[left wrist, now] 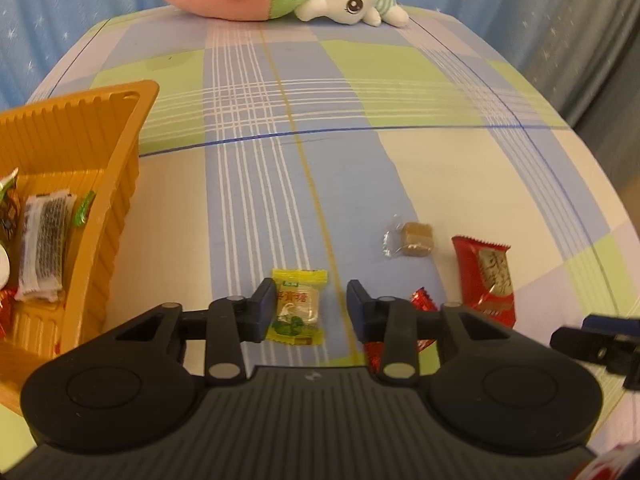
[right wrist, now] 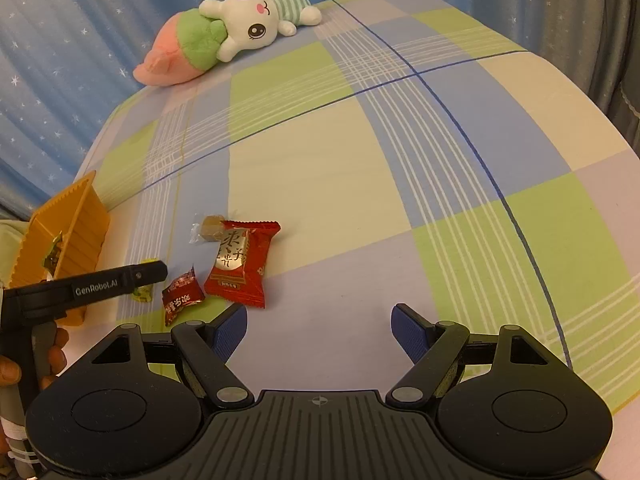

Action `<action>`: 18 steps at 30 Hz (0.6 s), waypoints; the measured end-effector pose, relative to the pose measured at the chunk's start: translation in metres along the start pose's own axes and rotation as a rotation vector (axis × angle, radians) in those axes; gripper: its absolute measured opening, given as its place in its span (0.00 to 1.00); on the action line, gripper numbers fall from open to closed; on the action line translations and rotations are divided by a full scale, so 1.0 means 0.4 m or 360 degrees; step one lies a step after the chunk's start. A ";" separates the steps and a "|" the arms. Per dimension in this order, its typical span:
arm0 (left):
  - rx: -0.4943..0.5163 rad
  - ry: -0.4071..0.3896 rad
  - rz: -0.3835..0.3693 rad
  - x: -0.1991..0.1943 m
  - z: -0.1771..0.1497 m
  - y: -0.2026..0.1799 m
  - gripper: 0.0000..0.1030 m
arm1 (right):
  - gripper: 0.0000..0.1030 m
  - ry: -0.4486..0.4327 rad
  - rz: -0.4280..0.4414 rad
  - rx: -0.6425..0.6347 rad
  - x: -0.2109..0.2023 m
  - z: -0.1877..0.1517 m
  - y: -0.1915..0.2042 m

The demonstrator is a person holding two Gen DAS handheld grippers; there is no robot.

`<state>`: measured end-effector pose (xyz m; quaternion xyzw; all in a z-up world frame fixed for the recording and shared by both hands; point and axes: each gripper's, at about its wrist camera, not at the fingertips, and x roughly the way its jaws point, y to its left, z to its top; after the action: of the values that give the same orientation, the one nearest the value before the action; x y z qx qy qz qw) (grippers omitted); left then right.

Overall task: Organize snacks
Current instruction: 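Lower the left tool onto the yellow-wrapped candy and grasp it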

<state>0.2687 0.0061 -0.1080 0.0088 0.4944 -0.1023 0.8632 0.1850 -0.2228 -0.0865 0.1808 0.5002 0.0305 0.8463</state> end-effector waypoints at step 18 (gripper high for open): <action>0.0081 -0.0025 0.0024 -0.026 -0.001 0.020 0.19 | 0.77 -0.0024 0.0036 -0.0078 0.019 0.021 0.056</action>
<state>0.2647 0.0159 -0.1000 0.0338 0.4847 -0.1084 0.8673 0.1991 -0.2023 -0.0816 0.1658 0.4909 0.0512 0.8538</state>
